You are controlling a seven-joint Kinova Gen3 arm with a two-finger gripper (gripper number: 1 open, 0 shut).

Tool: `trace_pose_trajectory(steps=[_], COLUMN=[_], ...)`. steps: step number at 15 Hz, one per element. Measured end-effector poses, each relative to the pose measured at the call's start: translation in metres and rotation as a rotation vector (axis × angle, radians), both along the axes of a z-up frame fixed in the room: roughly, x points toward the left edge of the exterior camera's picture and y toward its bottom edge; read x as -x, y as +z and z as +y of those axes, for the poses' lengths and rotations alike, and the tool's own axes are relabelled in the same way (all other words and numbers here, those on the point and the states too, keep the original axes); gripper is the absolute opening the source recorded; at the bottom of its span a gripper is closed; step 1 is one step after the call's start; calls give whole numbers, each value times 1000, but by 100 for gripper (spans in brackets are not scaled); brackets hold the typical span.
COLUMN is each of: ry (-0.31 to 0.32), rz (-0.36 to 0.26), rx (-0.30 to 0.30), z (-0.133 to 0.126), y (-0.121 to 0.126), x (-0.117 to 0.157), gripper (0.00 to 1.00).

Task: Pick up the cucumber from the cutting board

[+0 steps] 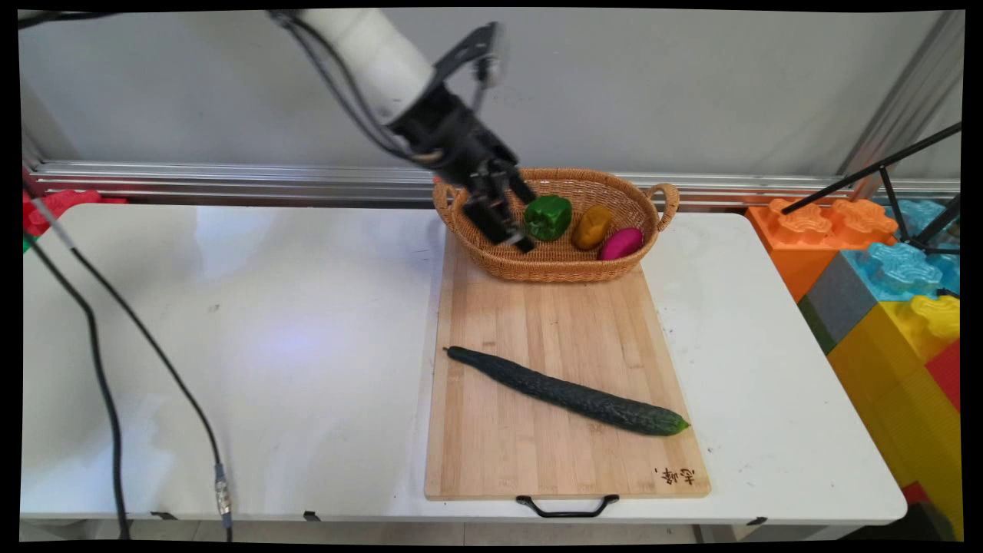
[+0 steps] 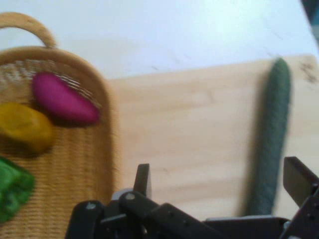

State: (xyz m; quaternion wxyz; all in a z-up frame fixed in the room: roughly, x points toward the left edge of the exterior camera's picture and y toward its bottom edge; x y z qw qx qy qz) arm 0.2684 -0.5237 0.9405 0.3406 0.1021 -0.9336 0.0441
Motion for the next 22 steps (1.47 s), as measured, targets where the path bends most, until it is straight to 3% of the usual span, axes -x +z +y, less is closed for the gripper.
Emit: trace_pose_trajectory(steps=[5, 10, 14, 22], ry=[-147, -219, -236, -225], rz=[-59, -52, -10, 44], rx=[-17, -43, -46, -13], z=[29, 45, 51, 42], y=[-16, -55, -92, -161], x=[-35, -45, -37, 10], gripper=[100, 100, 100, 100])
